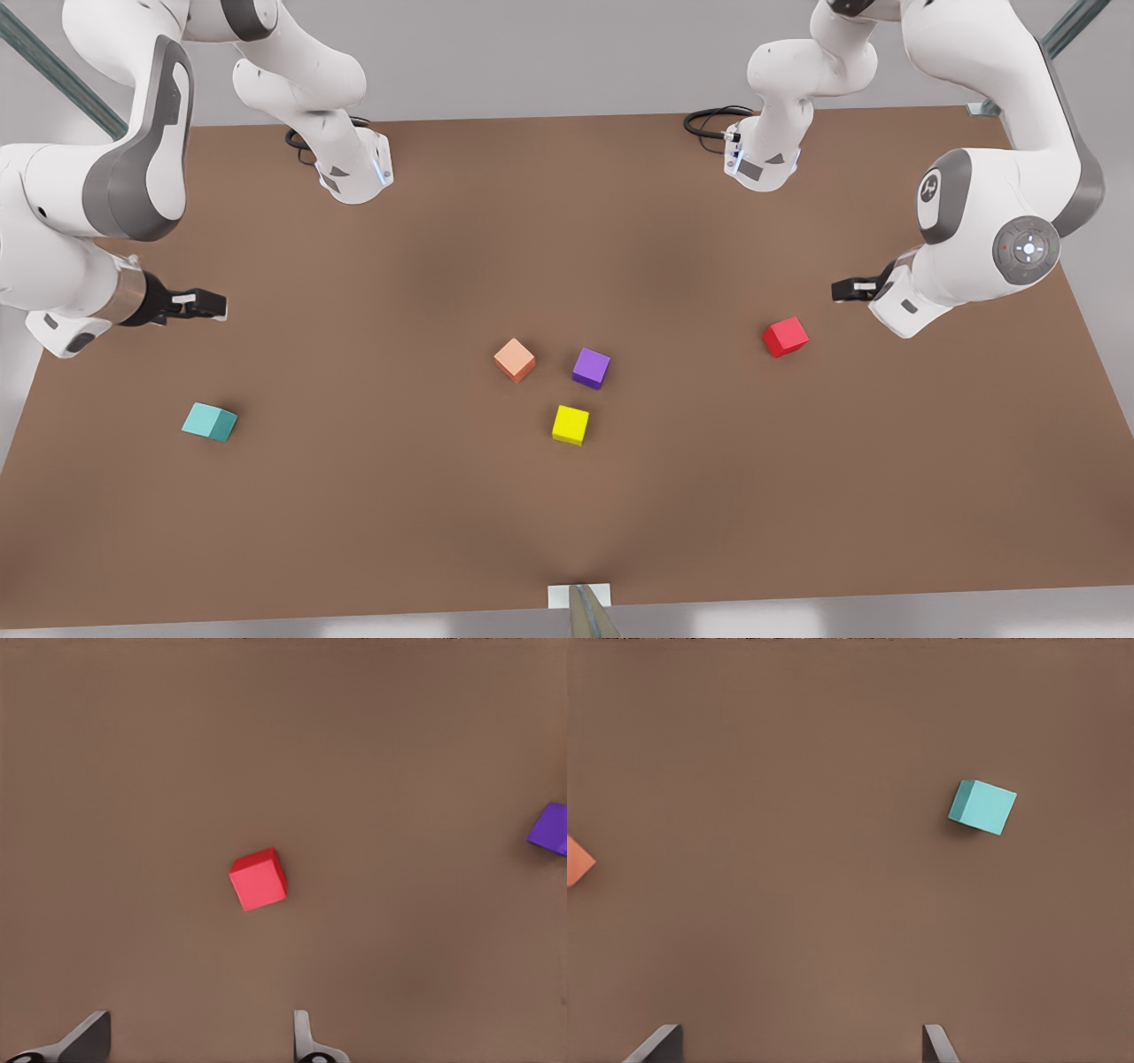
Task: Pick up red wooden cube and pass to hand red wooden cube and place in blue wooden cube
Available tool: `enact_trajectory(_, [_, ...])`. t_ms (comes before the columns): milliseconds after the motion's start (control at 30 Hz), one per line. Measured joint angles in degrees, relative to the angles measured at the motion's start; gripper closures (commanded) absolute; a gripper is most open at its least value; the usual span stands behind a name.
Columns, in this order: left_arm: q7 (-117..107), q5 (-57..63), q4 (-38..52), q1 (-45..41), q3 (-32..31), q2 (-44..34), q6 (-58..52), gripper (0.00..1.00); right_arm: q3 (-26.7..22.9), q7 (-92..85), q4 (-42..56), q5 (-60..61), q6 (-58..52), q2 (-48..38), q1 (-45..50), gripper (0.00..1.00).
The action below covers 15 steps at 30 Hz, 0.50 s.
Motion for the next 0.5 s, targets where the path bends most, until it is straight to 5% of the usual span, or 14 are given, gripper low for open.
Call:
enact_trajectory(67, [0.1, -0.6, -2.4, 0.0, 0.0, 0.1, 1.0, 0.00, 0.0, -0.3, 0.0, 0.0, 0.4, 0.0, 0.0, 0.00])
enact_trajectory(233, [-2.0, -1.8, -26.2, 1.2, 0.4, 3.8, 18.1, 0.00, 0.0, -1.1, -0.2, 0.6, 0.9, 0.3, 0.0, 0.00])
enact_trajectory(500, [-9.6, -7.6, -35.8, 2.2, 1.1, 4.7, 37.8, 0.00, 0.1, -2.0, -1.1, 0.9, 1.2, 0.4, 0.1, 0.00])
